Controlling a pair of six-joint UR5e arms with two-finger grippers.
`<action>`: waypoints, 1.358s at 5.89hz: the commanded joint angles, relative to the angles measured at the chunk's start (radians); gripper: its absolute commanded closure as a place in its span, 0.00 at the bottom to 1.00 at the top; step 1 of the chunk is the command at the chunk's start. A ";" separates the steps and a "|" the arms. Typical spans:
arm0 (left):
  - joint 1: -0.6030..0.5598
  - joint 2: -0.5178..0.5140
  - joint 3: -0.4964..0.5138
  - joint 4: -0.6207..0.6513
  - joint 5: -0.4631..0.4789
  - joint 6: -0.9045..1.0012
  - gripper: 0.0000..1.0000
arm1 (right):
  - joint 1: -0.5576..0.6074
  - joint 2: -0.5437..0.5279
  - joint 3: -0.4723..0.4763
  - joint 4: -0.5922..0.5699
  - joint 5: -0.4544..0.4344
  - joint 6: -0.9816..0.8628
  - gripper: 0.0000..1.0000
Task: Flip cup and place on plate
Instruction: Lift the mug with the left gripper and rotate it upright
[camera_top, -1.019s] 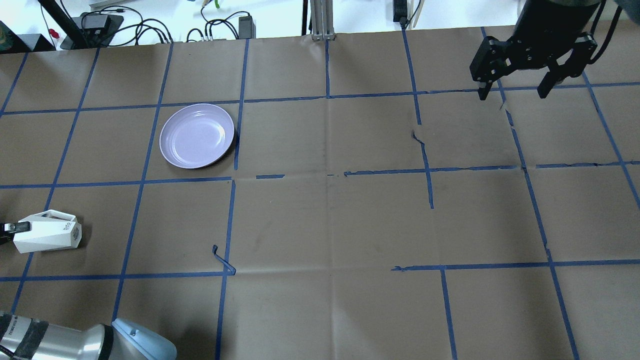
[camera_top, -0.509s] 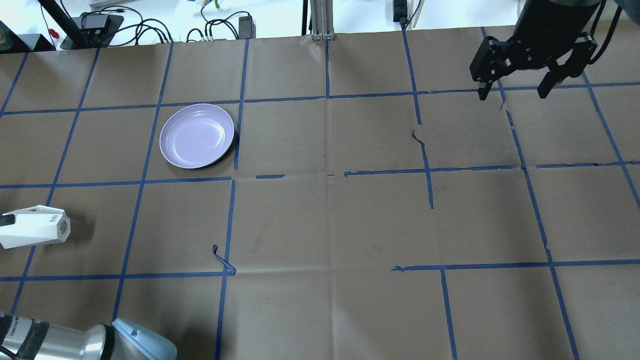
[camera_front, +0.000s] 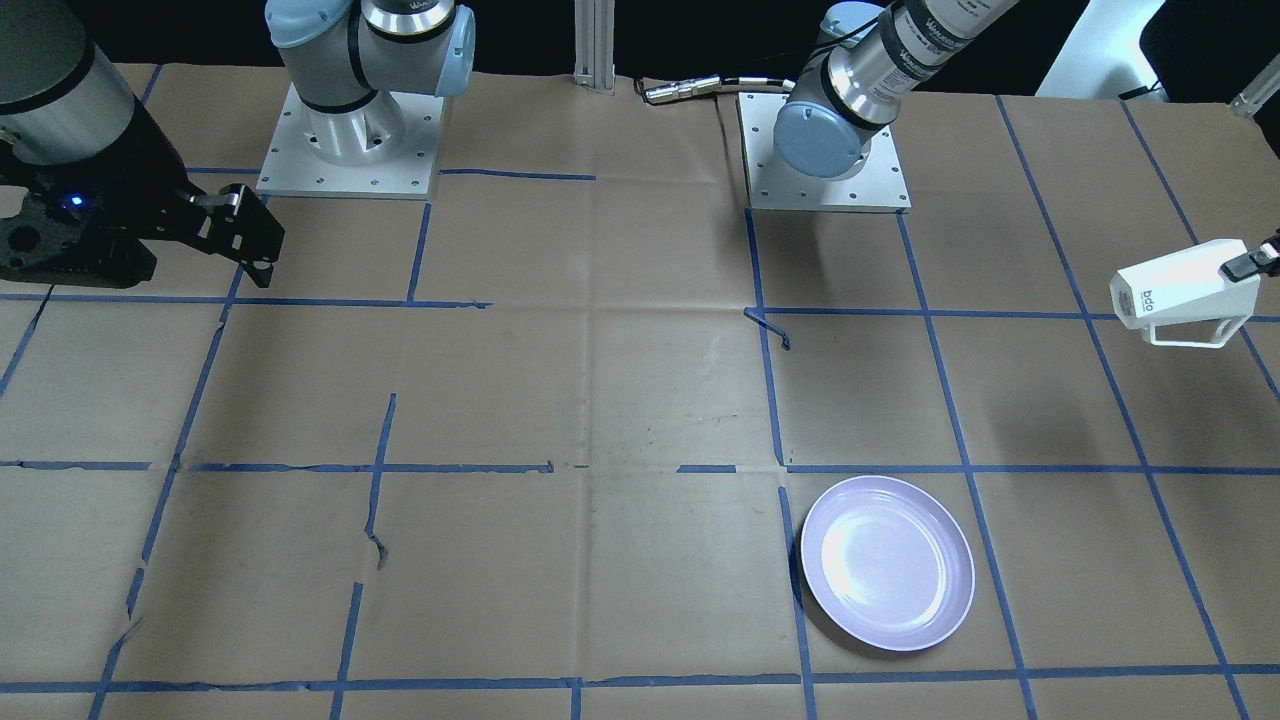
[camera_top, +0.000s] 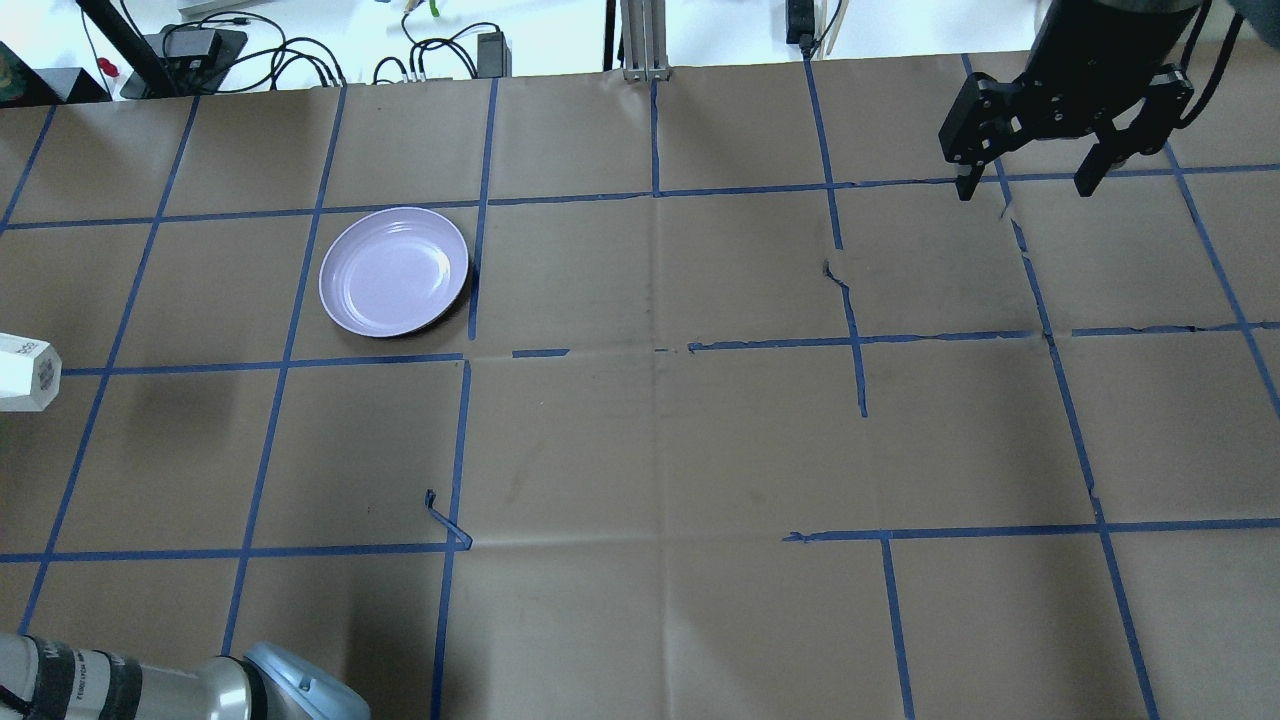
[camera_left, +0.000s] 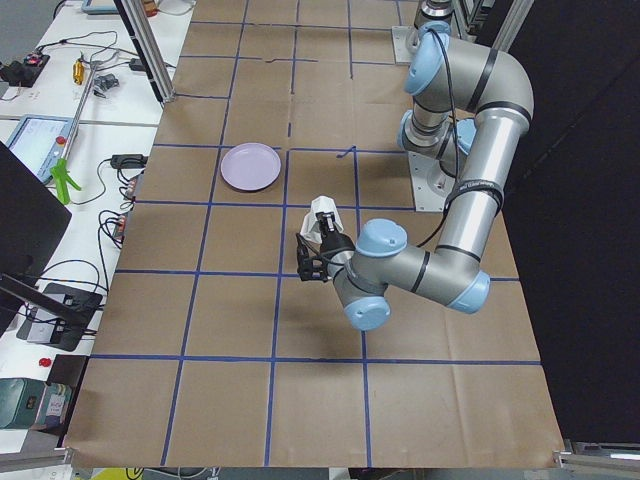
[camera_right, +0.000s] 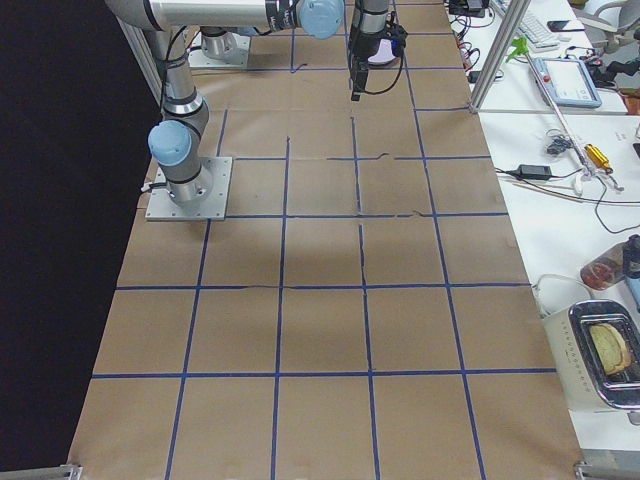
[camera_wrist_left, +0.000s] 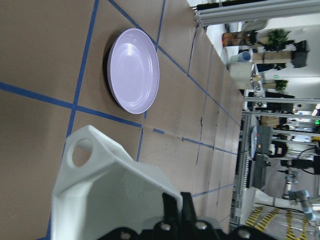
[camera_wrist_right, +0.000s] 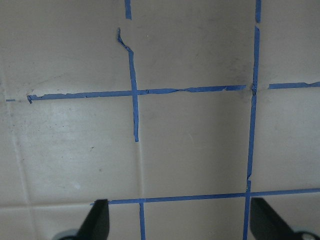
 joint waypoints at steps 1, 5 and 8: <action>-0.199 0.108 -0.007 0.305 0.040 -0.317 1.00 | 0.000 0.000 0.000 0.000 0.000 0.000 0.00; -0.849 0.094 -0.008 0.875 0.473 -0.792 1.00 | 0.000 0.000 0.000 0.002 0.000 0.000 0.00; -1.006 0.038 -0.150 1.171 0.648 -0.857 1.00 | 0.000 0.000 0.000 0.002 0.000 0.000 0.00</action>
